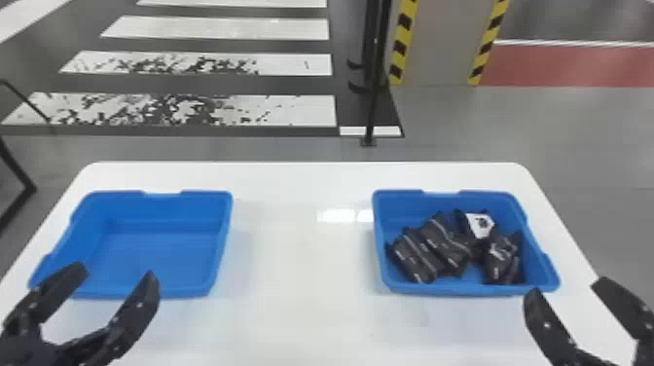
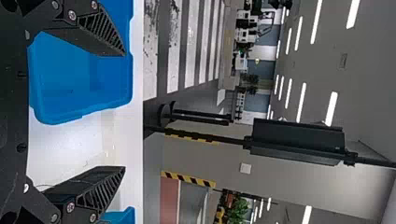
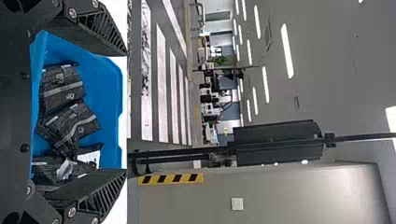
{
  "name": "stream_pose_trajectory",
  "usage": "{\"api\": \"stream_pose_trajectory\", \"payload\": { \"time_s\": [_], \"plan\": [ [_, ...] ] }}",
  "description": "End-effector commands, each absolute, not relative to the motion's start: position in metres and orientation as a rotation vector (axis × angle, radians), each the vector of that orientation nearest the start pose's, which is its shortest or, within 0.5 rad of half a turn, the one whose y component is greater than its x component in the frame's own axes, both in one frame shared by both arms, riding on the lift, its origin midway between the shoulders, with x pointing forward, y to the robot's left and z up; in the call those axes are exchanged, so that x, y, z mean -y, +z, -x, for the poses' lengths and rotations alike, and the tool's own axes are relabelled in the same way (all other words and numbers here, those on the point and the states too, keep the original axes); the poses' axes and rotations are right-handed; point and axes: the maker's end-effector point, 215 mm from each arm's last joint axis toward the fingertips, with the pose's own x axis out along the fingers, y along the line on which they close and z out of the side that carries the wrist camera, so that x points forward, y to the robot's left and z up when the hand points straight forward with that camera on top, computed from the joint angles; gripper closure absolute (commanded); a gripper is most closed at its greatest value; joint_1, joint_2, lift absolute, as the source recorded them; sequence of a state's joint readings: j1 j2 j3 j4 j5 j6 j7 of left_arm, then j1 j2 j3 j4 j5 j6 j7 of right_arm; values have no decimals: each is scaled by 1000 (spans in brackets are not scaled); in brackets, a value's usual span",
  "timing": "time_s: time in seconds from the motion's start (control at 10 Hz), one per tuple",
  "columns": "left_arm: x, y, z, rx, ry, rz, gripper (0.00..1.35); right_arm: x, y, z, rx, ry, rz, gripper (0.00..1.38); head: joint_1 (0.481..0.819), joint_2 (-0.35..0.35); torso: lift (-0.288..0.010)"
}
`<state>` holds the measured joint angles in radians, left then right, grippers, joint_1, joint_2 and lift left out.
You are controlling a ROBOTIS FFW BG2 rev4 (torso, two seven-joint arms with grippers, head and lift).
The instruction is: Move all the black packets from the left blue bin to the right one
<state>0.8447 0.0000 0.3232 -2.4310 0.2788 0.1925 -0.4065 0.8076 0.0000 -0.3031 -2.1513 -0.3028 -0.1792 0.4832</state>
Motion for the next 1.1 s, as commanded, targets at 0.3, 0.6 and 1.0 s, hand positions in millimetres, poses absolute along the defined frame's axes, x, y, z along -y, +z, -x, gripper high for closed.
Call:
{"api": "stream_pose_trajectory", "payload": {
  "time_s": [0.3, 0.6, 1.0],
  "plan": [
    [-277, -299, -341, -136, -199, 86, 177, 289, -319, -337, 18, 208, -82, 140, 695, -20, -121],
    [-278, -300, -342, -139, -196, 91, 177, 292, -326, -337, 10, 199, -101, 140, 695, -20, -121],
    [-297, -268, -358, -49, -153, 37, 177, 292, -325, -361, 38, 191, -90, 140, 695, -8, -121]
  ]
}}
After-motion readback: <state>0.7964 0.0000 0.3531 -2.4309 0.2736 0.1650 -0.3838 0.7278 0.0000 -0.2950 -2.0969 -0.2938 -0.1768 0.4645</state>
